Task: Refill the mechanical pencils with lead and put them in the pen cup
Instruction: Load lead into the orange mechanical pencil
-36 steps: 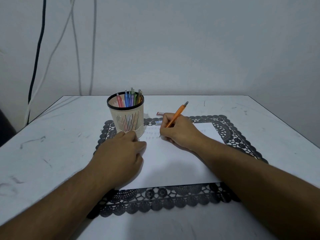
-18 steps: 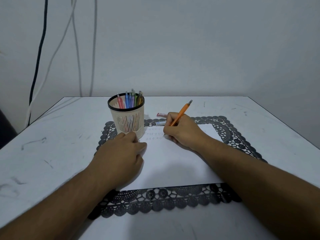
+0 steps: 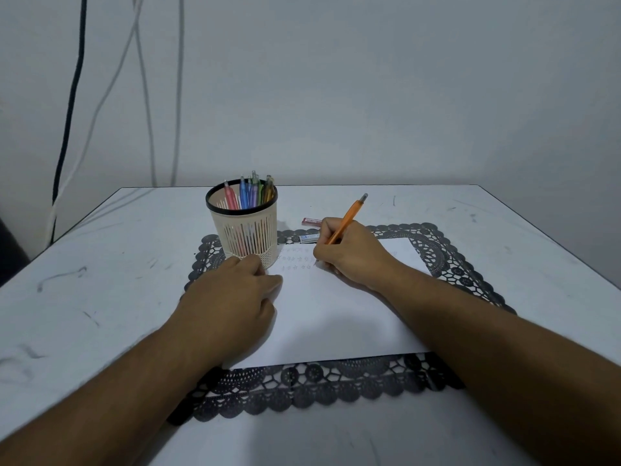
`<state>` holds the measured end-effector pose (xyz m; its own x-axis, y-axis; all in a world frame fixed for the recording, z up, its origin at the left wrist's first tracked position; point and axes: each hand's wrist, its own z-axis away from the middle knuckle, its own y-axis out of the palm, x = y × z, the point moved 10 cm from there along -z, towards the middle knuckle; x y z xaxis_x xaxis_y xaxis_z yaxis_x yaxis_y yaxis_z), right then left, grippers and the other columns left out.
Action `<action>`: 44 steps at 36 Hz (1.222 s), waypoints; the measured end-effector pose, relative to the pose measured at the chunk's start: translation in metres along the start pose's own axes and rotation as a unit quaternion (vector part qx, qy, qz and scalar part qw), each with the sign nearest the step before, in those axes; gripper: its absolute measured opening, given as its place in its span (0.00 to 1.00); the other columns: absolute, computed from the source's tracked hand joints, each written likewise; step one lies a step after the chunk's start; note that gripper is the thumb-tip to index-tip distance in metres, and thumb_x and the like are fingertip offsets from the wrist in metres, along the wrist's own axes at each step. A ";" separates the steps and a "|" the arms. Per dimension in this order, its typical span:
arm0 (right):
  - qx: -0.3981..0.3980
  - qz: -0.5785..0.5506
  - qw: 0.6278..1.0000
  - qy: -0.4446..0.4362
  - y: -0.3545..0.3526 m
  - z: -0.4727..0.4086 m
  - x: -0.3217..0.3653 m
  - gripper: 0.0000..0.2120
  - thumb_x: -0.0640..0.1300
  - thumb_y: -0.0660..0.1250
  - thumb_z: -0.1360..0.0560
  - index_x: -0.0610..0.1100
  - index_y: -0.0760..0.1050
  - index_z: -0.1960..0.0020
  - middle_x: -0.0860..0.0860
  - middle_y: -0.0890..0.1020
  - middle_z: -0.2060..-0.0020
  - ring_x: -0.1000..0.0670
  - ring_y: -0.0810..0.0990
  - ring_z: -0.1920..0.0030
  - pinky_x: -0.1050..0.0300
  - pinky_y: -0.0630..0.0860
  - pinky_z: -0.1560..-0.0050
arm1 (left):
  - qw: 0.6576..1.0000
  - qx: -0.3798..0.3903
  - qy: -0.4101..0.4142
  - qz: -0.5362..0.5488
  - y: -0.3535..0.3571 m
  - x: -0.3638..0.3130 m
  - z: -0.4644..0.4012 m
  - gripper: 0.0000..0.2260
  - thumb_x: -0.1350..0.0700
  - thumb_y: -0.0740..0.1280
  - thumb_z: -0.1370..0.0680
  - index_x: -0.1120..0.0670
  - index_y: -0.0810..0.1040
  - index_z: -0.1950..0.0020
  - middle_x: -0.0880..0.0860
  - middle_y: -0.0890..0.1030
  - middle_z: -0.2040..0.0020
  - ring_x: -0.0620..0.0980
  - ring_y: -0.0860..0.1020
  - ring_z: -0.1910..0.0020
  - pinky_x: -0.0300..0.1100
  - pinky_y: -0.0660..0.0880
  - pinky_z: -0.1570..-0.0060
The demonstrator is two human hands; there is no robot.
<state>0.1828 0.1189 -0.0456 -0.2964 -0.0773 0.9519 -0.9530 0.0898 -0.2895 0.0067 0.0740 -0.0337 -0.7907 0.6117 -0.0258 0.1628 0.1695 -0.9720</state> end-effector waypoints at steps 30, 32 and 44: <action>0.026 0.049 0.998 -0.021 0.005 0.007 0.011 0.11 0.30 0.69 0.27 0.39 0.70 0.63 0.46 0.74 0.69 0.50 0.74 0.66 0.61 0.77 0.64 | 1.000 -0.016 0.008 -0.012 -0.002 -0.002 0.001 0.08 0.50 0.56 0.20 0.46 0.74 0.48 0.44 0.71 0.50 0.46 0.68 0.51 0.44 0.71 0.59; 0.029 0.036 0.999 -0.016 0.006 0.005 0.008 0.13 0.30 0.69 0.27 0.41 0.70 0.64 0.47 0.73 0.70 0.51 0.73 0.68 0.61 0.77 0.63 | 1.000 -0.019 0.008 -0.013 -0.003 -0.003 0.002 0.07 0.50 0.56 0.20 0.46 0.73 0.49 0.44 0.71 0.50 0.46 0.68 0.51 0.44 0.71 0.59; -0.022 0.015 1.000 -0.002 -0.008 0.002 0.003 0.10 0.31 0.68 0.27 0.41 0.71 0.63 0.44 0.73 0.71 0.46 0.79 0.64 0.57 0.77 0.63 | 1.000 -0.020 0.012 -0.011 -0.002 -0.002 0.001 0.08 0.50 0.55 0.20 0.46 0.74 0.49 0.44 0.72 0.50 0.46 0.68 0.51 0.44 0.71 0.59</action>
<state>0.1893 0.1163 -0.0405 -0.3257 -0.0775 0.9423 -0.9397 0.1363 -0.3136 0.0076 0.0716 -0.0317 -0.7800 0.6258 0.0021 0.1689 0.2137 -0.9622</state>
